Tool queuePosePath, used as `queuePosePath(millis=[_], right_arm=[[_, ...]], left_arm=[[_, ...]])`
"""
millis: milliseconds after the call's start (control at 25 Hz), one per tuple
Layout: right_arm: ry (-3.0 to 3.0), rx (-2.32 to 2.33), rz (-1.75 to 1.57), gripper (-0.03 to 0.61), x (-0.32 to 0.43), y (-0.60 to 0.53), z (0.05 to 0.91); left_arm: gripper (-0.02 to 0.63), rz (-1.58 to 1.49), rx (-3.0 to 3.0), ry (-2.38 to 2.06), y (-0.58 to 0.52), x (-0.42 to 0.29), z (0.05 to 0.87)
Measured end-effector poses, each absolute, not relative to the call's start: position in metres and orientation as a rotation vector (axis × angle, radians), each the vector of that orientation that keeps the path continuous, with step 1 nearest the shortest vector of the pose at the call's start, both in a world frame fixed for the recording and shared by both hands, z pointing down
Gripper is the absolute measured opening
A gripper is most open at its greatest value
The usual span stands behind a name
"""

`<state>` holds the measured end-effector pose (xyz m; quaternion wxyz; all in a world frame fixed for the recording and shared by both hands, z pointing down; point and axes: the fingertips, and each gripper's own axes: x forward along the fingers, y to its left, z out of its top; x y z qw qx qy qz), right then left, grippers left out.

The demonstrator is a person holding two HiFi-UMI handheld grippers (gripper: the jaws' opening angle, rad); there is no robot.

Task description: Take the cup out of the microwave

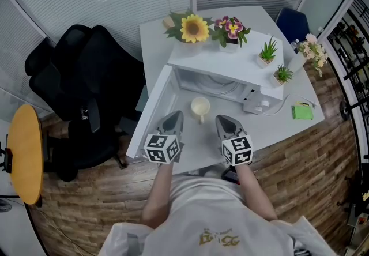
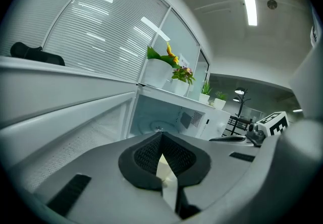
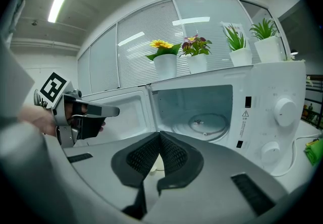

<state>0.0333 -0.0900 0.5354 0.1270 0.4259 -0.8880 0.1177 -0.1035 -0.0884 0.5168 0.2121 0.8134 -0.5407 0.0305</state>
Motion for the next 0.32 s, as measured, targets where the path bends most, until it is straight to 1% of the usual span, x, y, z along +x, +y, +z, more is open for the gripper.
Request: queuePosePath(millis=[320], right_arm=[[-2.587,1.236,0.349,0.012,0.0354,-0.0864,0.5363]], left_arm=[[0.014,0.084,2.250,-1.502,-0.0864,-0.1034,0.5189]])
